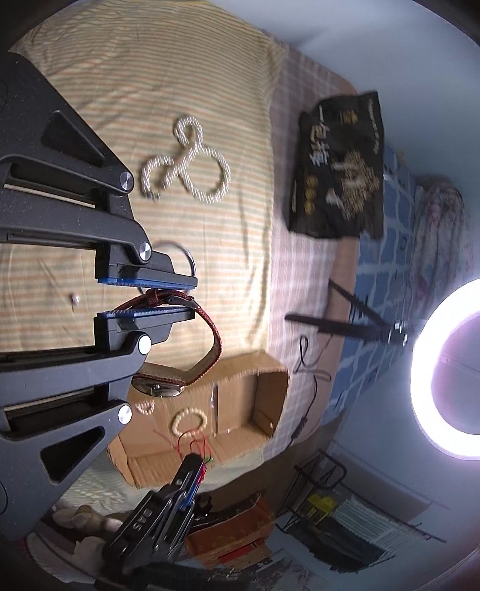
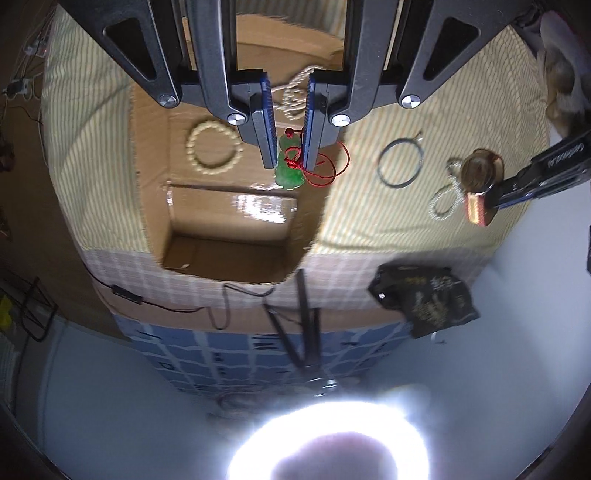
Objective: Organize jewelry
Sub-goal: 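Carry the watch and jade pendant into the box and open both tools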
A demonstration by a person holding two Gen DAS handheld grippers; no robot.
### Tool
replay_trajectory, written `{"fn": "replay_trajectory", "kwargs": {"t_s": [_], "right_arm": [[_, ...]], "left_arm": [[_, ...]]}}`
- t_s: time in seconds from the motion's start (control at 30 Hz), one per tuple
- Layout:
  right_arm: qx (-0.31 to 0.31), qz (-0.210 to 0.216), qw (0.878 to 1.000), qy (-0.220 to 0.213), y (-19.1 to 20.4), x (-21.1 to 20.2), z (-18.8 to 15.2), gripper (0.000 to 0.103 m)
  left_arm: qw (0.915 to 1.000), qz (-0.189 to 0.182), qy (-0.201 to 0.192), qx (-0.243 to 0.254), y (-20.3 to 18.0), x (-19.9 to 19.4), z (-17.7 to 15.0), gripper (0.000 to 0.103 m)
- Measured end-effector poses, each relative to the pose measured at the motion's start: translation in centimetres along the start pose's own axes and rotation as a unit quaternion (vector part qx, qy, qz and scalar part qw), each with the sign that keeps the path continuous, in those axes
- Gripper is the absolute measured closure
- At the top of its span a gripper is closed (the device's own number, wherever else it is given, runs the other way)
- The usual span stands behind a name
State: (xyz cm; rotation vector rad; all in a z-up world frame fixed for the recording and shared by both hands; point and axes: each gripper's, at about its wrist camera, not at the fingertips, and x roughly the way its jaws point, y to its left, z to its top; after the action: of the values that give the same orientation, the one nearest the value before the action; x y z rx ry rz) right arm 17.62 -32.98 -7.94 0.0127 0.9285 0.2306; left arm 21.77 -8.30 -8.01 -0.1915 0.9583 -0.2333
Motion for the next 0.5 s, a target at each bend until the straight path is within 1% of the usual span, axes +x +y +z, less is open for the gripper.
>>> {"fn": "replay_trajectory", "kwargs": {"t_s": [0.23, 0.5], "right_arm": [[0.025, -0.018, 1.0, -0.003, -3.3, 0.8, 1.0, 0.091], [0.04, -0.031, 0.999, -0.007, -5.9, 1.7, 2.4, 0.091]], "left_arm": [[0.9997, -0.017, 0.006, 0.018, -3.4, 1.8, 0.3, 0.096], [0.9988, -0.025, 0.012, 0.04, -6.5, 3.6, 0.1, 0.096]]}}
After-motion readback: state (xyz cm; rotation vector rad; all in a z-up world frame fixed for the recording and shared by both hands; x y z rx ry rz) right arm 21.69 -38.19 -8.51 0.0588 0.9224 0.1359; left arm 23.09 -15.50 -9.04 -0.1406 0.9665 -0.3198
